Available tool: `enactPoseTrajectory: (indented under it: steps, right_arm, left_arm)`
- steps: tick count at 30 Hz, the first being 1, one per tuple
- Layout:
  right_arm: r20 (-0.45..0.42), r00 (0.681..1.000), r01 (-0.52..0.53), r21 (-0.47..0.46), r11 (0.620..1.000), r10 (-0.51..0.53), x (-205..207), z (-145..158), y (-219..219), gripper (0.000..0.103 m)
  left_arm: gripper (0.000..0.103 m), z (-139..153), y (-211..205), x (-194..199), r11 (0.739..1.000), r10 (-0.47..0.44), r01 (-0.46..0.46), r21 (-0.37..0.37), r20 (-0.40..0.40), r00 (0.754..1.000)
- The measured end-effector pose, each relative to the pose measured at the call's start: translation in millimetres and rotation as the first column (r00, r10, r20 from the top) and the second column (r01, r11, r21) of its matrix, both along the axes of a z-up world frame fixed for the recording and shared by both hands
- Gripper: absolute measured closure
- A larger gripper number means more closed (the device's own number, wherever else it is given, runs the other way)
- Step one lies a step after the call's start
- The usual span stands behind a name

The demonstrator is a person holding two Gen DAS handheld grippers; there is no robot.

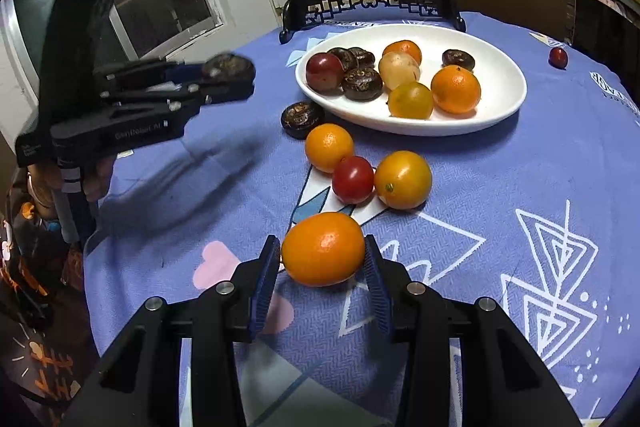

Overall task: Organize fruits
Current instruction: 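Carry the brown fruit and the orange over the white plate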

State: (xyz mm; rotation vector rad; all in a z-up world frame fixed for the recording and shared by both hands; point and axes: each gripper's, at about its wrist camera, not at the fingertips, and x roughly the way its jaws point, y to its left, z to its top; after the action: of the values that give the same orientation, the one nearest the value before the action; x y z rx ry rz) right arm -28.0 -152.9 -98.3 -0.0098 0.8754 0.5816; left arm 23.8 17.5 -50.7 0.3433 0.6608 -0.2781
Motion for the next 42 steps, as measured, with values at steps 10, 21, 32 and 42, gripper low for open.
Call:
enactPoseTrajectory:
  steps: [10, 21, 32, 42]
  right_arm:
    - [0.013, 1.0, -0.009, 0.015, 1.0, 0.008, -1, 1, 0, 0.061]
    - [0.085, 0.996, -0.002, 0.024, 1.0, 0.0, 10, 26, 0, 0.06]
    - [0.365, 0.927, 0.127, -0.103, 0.987, -0.081, 28, 73, 17, 0.06]
    - [0.475, 0.875, 0.203, -0.184, 0.962, -0.094, 63, 87, 32, 0.06]
  left_arm:
    - [0.062, 2, -19, 12, 1.0, 0.001, -0.001, -0.009, -0.015, 1.0]
    - [0.062, 23, -20, 45, 0.997, 0.051, -0.05, -0.052, 0.003, 0.999]
    - [0.062, 43, -7, 92, 0.96, 0.201, -0.186, -0.207, 0.051, 0.978]
    - [0.062, 23, -3, 99, 0.963, 0.168, -0.156, -0.22, 0.037, 0.985]
